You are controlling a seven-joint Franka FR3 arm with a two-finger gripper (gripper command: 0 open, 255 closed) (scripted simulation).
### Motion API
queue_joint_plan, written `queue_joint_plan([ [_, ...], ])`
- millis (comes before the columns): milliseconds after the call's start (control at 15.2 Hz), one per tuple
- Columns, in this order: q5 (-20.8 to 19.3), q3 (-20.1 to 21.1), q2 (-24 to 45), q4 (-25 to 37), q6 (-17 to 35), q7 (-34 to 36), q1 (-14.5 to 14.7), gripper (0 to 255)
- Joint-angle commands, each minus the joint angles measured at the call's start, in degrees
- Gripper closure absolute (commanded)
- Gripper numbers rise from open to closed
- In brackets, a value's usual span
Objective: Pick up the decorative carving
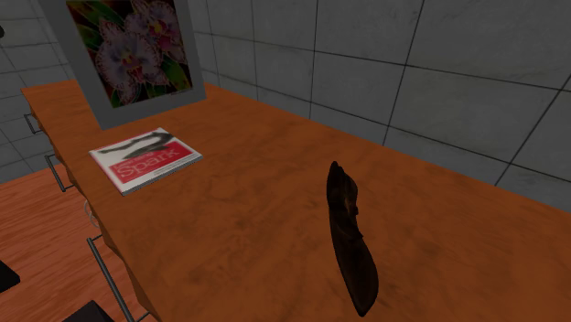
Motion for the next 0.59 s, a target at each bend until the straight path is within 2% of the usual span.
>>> queue_joint_plan([
  [0, 0.0, 0.0, 0.0, 0.0, 0.0, 0.0, 0.0, 0],
  [528, -2.1, 0.3, 13.6, -0.2, 13.3, -2.2, -0.1, 0],
])
